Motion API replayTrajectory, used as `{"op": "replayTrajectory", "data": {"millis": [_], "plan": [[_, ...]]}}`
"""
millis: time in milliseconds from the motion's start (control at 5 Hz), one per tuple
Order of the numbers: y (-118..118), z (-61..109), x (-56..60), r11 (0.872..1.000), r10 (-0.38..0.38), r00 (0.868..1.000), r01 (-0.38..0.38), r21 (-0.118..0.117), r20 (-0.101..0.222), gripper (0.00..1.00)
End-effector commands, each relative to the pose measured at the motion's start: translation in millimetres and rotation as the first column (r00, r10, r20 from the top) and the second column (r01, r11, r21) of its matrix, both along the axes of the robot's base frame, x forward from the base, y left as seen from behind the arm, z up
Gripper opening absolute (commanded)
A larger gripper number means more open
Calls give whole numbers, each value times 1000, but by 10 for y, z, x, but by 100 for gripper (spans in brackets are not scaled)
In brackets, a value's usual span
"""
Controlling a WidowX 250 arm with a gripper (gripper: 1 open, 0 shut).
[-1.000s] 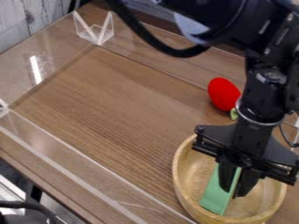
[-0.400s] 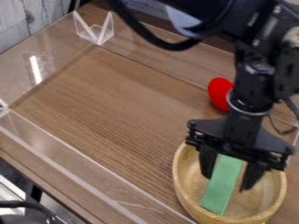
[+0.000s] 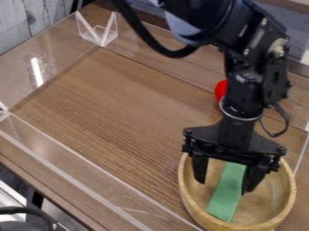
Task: Remove the green block from the brown bowl and put it on the table
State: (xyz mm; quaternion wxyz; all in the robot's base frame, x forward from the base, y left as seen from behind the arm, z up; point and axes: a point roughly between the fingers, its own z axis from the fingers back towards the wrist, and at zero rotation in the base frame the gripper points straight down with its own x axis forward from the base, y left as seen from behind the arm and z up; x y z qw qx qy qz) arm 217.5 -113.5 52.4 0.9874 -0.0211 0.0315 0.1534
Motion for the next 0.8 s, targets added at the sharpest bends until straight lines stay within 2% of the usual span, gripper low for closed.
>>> {"op": "replayTrajectory", "data": {"millis": [0,400,600], "plan": [[-175,144,67,1000,-17,999,17,-14,49,100],[-120,83,60,983,-181,983,181,-1,38,100],[-188,86,98,985,-171,985,171,2,32,100]]}}
